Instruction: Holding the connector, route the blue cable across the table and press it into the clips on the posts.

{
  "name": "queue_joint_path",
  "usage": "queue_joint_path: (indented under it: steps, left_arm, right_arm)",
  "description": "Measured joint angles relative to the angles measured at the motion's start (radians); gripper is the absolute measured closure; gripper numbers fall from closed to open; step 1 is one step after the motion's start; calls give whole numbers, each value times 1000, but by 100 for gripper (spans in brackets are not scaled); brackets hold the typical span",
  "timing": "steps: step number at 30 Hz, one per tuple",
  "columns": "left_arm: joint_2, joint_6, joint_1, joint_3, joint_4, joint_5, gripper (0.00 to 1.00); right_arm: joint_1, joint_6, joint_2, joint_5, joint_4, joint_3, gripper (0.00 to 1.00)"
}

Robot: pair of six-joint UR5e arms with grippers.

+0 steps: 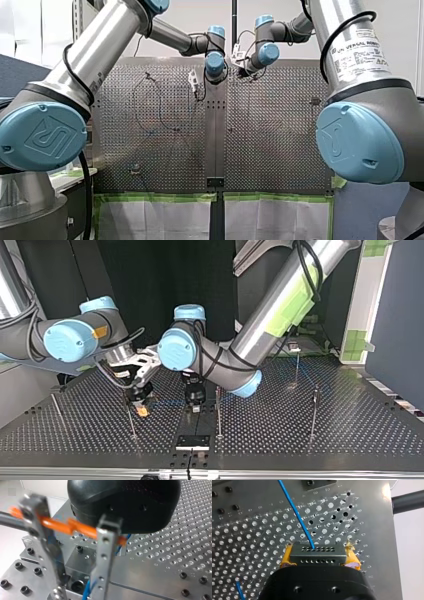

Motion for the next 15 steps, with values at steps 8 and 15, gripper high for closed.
queue_joint_path:
  steps: [8,15]
  left_arm:
    - [34,-2,-7,-53,3,-6,100]
    - [95,4,-14,-116,59,-4,100]
  right_arm:
    - [1,0,-27,0,0,35,100]
    - [3,-1,-77,0,0,86,100]
